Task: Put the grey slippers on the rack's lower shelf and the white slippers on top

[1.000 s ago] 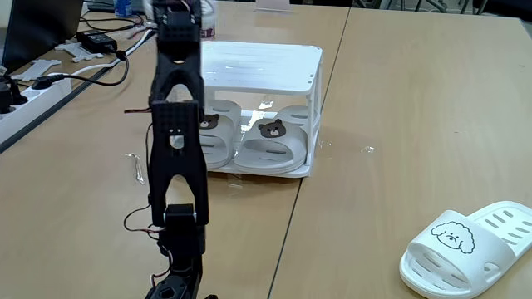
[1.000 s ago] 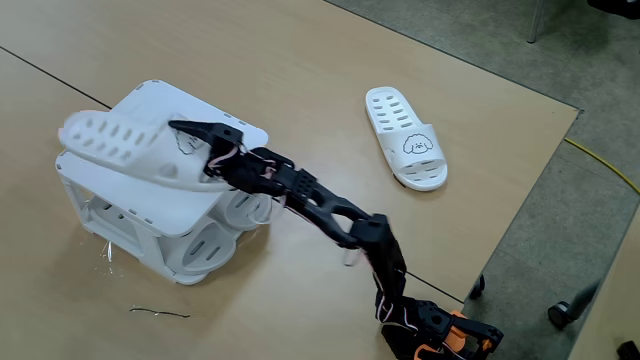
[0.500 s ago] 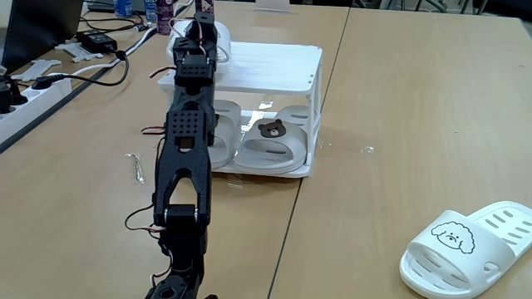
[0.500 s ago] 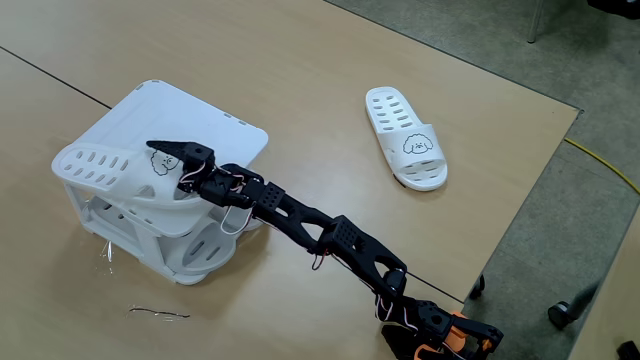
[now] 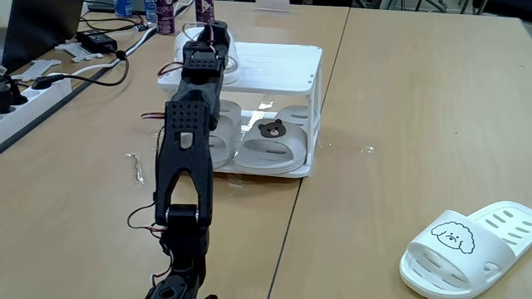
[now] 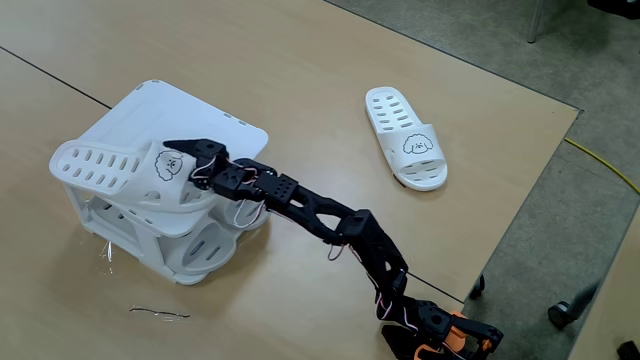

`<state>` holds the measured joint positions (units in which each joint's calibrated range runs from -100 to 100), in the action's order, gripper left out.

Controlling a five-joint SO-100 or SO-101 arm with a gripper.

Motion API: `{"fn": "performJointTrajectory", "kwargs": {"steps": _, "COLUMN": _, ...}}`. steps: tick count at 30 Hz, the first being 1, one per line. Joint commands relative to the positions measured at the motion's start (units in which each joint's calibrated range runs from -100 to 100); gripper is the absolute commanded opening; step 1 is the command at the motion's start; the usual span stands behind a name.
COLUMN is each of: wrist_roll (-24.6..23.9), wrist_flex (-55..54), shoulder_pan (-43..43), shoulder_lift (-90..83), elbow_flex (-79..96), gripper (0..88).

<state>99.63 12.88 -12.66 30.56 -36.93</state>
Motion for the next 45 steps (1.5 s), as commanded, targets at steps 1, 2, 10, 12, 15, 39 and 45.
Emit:
{"fn": "performJointTrajectory", "kwargs": {"steps": 1, "wrist_roll": 0.4, "wrist_flex": -0.9, "shoulder_pan": 0.5, "shoulder_lift": -15.9, "elbow_flex": 6.8, "gripper": 25.9}}
{"fn": "performJointTrajectory", "kwargs": {"steps": 2, "wrist_roll": 0.4, "wrist_flex": -0.9, "shoulder_pan": 0.5, "shoulder_lift": -17.9, "elbow_flex": 9.7, "gripper": 25.9}}
{"fn": "performJointTrajectory", "kwargs": {"steps": 10, "wrist_roll": 0.4, "wrist_flex": -0.9, "shoulder_pan": 0.5, "shoulder_lift": -39.1, "elbow_flex": 39.8, "gripper": 25.9}}
{"fn": "performJointTrajectory", "kwargs": {"steps": 12, "wrist_roll": 0.4, "wrist_flex": -0.9, "shoulder_pan": 1.4, "shoulder_lift": -45.9, "elbow_flex": 46.3, "gripper": 25.9}}
{"fn": "performJointTrajectory", "kwargs": {"steps": 15, "wrist_roll": 0.4, "wrist_flex": -1.0, "shoulder_pan": 6.5, "shoulder_lift": -59.6, "elbow_flex": 56.1, "gripper": 15.1}}
{"fn": "performJointTrajectory", "kwargs": {"steps": 39, "wrist_roll": 0.4, "wrist_flex": -86.1, "shoulder_pan": 55.9, "shoulder_lift": -34.2, "elbow_flex": 134.3, "gripper": 0.6}}
{"fn": "performJointTrajectory", "kwargs": {"steps": 45, "wrist_roll": 0.4, "wrist_flex": -86.7, "shoulder_pan": 66.5, "shoulder_lift": -25.7, "elbow_flex": 124.0, "gripper": 0.8}}
